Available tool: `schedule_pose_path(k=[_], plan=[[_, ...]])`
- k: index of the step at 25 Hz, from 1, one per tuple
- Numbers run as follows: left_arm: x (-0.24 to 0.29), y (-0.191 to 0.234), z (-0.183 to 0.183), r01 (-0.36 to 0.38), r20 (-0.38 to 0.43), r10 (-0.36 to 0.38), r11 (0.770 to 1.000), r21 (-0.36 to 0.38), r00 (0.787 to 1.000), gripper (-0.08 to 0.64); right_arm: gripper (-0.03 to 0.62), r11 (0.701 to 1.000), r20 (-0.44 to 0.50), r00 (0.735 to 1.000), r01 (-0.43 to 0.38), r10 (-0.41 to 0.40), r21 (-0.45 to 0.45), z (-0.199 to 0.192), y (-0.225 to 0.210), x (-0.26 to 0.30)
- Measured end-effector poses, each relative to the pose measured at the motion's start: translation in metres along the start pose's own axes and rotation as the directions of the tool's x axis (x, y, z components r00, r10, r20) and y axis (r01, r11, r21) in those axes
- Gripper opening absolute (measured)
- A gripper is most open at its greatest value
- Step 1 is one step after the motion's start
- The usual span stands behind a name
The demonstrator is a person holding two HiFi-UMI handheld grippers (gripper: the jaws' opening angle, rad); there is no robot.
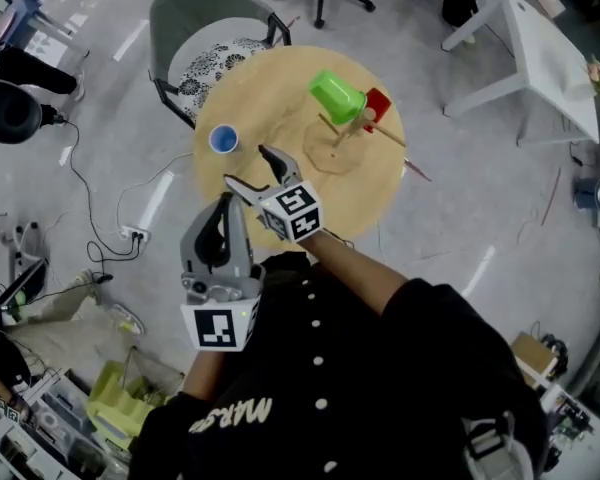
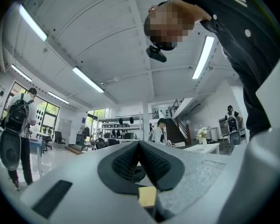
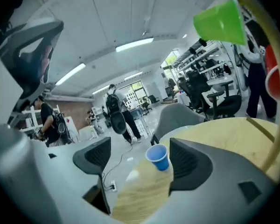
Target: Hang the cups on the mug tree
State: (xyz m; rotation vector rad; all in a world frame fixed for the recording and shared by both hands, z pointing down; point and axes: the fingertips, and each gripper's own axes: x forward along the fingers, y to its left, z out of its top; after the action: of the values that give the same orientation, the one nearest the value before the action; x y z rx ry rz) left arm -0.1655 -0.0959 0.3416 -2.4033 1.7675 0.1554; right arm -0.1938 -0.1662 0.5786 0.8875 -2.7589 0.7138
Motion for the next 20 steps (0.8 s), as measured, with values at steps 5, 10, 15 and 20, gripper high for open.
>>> schedule_pose_path(k=[5, 10, 15, 20], plan=[[-0.015, 0.024, -0.017, -0.084, -0.059, 0.083, 0.996, -0.014, 0.995, -0.006, 0.383, 0.992, -0.161, 0.987, -0.002, -0.019, -0.126, -0.047, -0.001, 0.029], [-0.028, 0.054, -0.040, -0.133, -0.103, 0.131, 0.991, -0.009, 0.986, -0.006, 0.385, 0.983, -0.268, 0.962, 0.009, -0.058, -0.182, -0.087, -0.025, 0.072], [-0.044, 0.078, -0.065, -0.181, -0.144, 0.179, 0.983, -0.003, 0.973, -0.006, 0.403, 0.966, -0.332, 0.937, 0.019, -0.107, -0.256, -0.120, -0.046, 0.114], [-0.066, 0.094, -0.088, -0.231, -0.202, 0.226, 0.973, -0.003, 0.953, -0.006, 0.426, 0.961, -0.372, 0.919, 0.024, -0.130, -0.276, -0.138, -0.057, 0.151]])
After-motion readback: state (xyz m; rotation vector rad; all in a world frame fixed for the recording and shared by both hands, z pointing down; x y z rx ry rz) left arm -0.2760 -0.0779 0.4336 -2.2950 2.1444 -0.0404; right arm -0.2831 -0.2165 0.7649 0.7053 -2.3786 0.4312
